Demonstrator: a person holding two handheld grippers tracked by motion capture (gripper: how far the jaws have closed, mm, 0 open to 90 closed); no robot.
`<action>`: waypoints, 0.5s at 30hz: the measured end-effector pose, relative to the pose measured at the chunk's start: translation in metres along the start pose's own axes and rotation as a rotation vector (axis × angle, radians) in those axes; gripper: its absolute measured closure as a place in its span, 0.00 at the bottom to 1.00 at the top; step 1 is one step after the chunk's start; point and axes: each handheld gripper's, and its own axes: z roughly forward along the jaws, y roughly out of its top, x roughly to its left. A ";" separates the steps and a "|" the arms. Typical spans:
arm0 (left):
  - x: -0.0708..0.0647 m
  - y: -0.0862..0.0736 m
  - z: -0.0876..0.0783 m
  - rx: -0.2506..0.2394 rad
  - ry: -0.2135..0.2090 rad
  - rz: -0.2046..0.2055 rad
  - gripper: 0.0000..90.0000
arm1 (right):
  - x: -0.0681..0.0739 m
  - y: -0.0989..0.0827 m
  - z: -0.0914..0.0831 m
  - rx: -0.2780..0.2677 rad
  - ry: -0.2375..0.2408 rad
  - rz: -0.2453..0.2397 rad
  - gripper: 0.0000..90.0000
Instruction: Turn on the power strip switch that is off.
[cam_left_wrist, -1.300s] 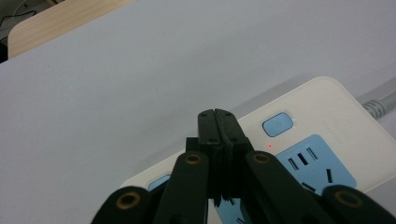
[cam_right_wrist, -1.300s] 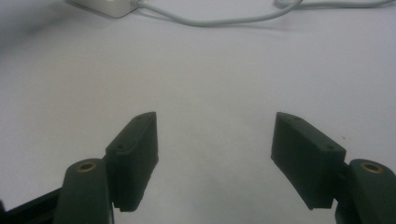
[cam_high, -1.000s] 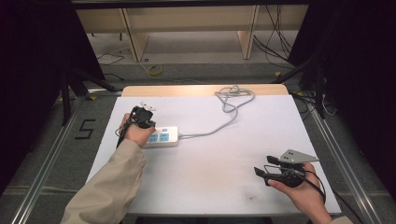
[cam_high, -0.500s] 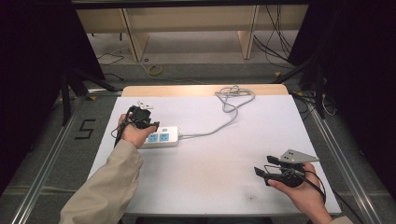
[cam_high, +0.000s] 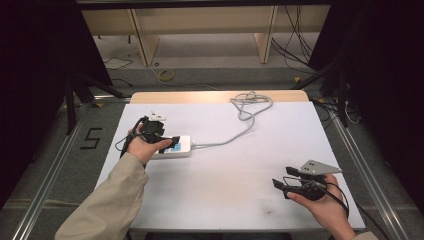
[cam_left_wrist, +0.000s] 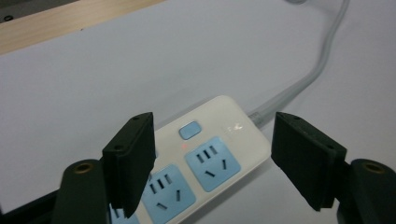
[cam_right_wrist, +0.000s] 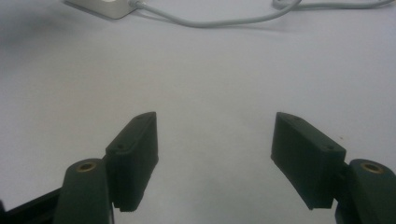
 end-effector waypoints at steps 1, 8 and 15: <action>-0.002 -0.001 -0.001 -0.013 -0.010 0.007 0.31 | 0.000 0.000 0.000 -0.002 0.001 0.001 0.36; -0.015 -0.006 -0.012 -0.059 -0.101 0.056 0.25 | 0.000 0.000 0.001 0.002 0.004 -0.002 0.36; -0.028 -0.021 -0.024 -0.115 -0.134 0.101 0.20 | 0.000 0.000 0.001 0.001 0.003 0.002 0.36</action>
